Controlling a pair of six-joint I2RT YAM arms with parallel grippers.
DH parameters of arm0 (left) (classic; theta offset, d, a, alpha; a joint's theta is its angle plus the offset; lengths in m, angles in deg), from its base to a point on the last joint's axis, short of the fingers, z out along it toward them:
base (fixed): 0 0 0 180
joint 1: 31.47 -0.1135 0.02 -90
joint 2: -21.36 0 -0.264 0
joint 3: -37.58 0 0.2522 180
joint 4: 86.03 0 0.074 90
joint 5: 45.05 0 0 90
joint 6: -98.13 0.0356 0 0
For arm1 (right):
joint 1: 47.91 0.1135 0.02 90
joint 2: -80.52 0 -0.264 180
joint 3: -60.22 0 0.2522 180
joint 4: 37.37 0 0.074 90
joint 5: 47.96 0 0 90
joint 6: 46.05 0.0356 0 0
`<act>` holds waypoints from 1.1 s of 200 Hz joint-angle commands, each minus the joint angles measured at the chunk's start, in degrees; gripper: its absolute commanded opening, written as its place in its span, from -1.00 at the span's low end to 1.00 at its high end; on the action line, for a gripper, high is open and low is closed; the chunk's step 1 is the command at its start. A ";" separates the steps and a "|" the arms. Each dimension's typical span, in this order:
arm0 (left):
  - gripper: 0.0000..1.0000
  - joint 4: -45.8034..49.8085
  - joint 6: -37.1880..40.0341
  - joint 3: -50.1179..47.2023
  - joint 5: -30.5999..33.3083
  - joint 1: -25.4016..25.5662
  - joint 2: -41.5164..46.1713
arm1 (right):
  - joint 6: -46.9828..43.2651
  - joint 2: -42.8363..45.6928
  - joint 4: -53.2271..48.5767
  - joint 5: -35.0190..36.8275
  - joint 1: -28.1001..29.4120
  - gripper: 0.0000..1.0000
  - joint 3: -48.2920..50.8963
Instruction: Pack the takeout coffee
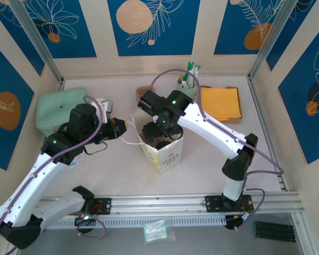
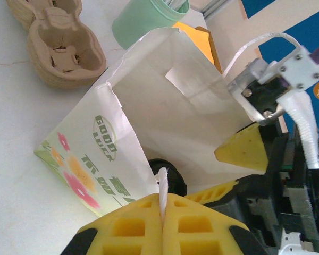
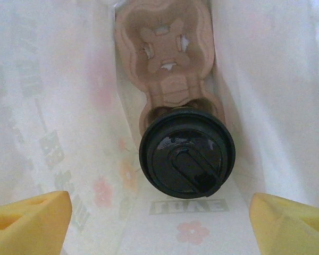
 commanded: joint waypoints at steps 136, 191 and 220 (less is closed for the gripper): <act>-1.00 -1.47 1.47 -0.29 0.47 0.40 -0.09 | 0.70 3.08 -9.82 1.91 4.93 0.52 -10.42; -0.89 -1.47 1.63 0.43 0.52 0.33 -0.16 | 1.57 3.38 -10.69 2.52 6.66 0.49 -10.09; -0.68 -1.21 1.88 1.12 0.47 0.39 -0.16 | 1.84 3.70 -10.86 2.66 7.04 0.49 -10.05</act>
